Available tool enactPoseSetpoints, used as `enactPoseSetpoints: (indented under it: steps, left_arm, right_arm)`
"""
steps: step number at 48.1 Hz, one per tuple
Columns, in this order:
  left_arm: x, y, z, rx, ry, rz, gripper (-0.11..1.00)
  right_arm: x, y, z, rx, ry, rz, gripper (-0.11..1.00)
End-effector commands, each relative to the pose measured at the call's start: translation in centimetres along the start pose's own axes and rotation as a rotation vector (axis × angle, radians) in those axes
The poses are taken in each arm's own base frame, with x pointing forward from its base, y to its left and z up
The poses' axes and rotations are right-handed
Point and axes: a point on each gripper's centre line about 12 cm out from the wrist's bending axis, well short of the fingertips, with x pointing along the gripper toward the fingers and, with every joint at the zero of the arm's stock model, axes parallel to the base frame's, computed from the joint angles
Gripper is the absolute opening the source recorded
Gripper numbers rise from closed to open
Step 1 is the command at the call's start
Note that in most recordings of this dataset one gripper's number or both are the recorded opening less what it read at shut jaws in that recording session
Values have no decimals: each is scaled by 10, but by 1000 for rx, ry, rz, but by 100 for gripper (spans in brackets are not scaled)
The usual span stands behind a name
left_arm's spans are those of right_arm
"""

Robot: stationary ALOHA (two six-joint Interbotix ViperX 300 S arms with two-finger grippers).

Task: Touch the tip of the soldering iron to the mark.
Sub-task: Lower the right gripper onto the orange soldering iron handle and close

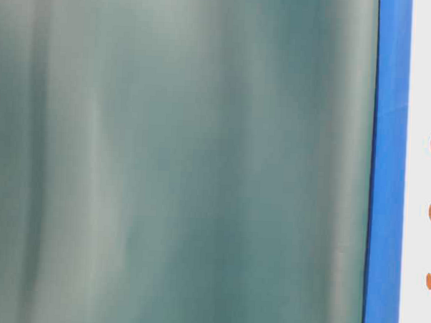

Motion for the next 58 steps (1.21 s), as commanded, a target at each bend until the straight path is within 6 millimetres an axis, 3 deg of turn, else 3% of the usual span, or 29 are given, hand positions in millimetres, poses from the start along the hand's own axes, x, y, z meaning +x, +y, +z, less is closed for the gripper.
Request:
enactPoseSetpoints:
  steps: [1, 7, 17, 29, 35, 47, 58]
  left_arm:
    - [2, 0, 4, -14, -5, 0, 0]
    - [2, 0, 4, -14, -2, -2, 0]
    - [2, 0, 4, -14, -8, 0, 0]
    - [1, 1, 1, -14, 2, 3, 0]
    - [1, 1, -1, -15, 8, 4, 0]
    - [0, 1, -1, -14, 3, 3, 0]
    - [0, 1, -5, -14, 14, 3, 0]
  right_arm:
    - [2, 2, 8, 18, -23, 8, 0]
    - [6, 9, 13, 28, 5, 44, -6]
    - [17, 28, 13, 85, 77, 125, -6]
    - [54, 50, -4, 144, 204, 180, -2]
    - [78, 58, -21, 165, 286, 181, 18]
    - [133, 76, -63, 193, 438, 174, 89]
    - [172, 89, -113, 256, 531, 137, 86]
